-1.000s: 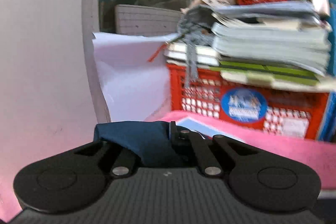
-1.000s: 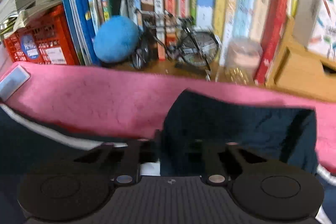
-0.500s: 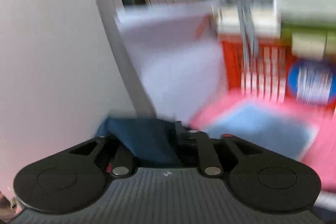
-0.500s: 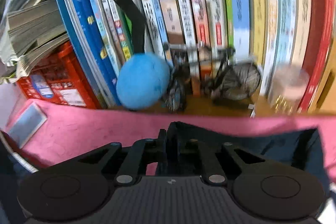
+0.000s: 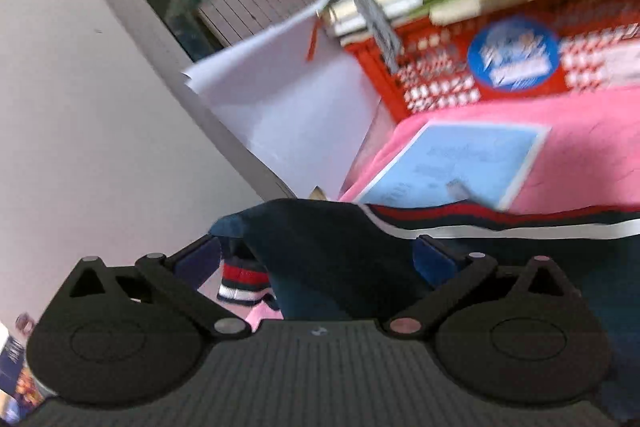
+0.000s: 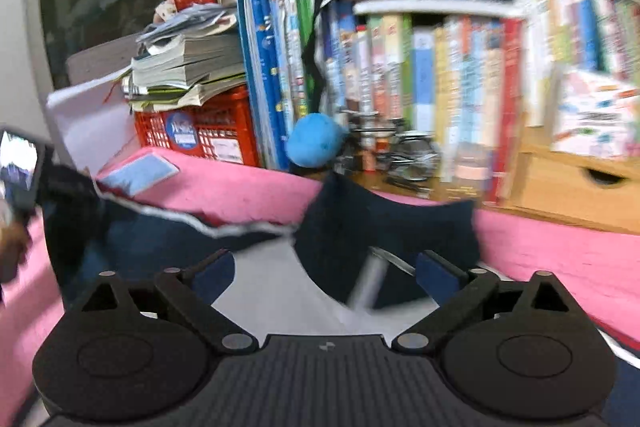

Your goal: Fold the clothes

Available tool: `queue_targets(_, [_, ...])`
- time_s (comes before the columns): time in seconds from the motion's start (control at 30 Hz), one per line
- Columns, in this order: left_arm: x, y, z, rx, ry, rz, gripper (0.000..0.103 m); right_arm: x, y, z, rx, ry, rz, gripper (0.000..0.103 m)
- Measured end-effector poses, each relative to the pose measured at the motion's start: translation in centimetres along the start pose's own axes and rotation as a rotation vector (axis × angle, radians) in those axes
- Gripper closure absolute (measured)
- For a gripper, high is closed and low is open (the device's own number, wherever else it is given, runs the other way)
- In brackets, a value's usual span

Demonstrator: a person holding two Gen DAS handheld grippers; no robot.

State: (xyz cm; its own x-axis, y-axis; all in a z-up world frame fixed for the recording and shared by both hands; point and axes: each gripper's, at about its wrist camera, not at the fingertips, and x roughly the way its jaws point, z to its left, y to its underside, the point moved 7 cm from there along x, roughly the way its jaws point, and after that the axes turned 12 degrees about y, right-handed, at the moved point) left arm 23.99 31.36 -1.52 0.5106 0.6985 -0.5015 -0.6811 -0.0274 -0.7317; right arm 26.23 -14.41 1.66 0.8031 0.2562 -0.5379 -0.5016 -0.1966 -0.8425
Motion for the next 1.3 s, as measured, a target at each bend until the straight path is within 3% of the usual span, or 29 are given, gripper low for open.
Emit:
queue_targets(0.07, [-2.4,0.0,-0.3,-0.032,0.06,-0.021,0.0,-2.3,1.8,-2.4,-0.019,0.048,-0.028,0.0])
queue_targets(0.13, [-5.5,0.7,-1.5,-0.068,0.166,-0.05,0.0,-4.0,4.1,-5.5,-0.032,0.121,-0.026,0.0])
queue_targets(0.23, [-10.2,1.6,-4.7,-0.081,0.344,-0.098,0.0,-5.2,7.8,-12.2,-0.038,0.309,0.015,0.0])
queue_targets(0.3, [-14.0,2.3,-7.8,-0.049,0.492,-0.139,0.0,-5.8,9.7,-17.2,-0.004,0.433,0.062,0.001])
queue_targets(0.4, [-18.9,3.8,-13.5,0.05,0.693,-0.151,0.0,-6.2,12.2,-24.4,0.086,0.526,0.145,0.003])
queue_targets(0.43, [-19.9,4.3,-15.2,0.09,0.73,-0.15,0.0,-6.3,12.9,-26.8,0.108,0.575,0.174,0.003])
queue_targets(0.47, [-20.6,4.7,-16.6,0.127,0.741,-0.153,0.0,-6.6,13.8,-29.4,0.133,0.636,0.204,0.004])
queue_targets(0.53, [-21.1,5.8,-19.5,0.213,0.709,-0.156,0.0,-8.6,15.4,-35.2,0.207,0.899,0.276,0.024])
queue_targets(0.63, [-20.7,7.2,-21.9,0.288,0.676,-0.129,0.0,-13.6,16.1,-38.6,0.273,1.121,0.21,0.017])
queue_targets(0.7, [-20.5,7.6,-22.3,0.291,0.667,-0.137,0.0,-16.3,16.3,-38.5,0.234,1.158,0.135,0.007])
queue_targets(0.87, [-20.3,7.7,-22.1,0.262,0.683,-0.125,0.0,-19.4,16.7,-37.4,0.185,1.201,0.072,0.006])
queue_targets(1.03, [-20.6,8.8,-21.5,0.172,0.708,-0.156,0.0,-18.7,14.4,-33.3,0.128,1.127,-0.031,0.0])
queue_targets(1.2, [-20.2,8.3,-19.8,0.144,0.69,-0.14,0.0,-18.5,10.2,-28.7,-0.106,1.317,-0.168,0.0])
queue_targets(1.3, [-19.4,7.7,-17.4,0.115,0.644,-0.142,0.0,-18.8,8.8,-26.3,-0.168,1.348,-0.225,0.0])
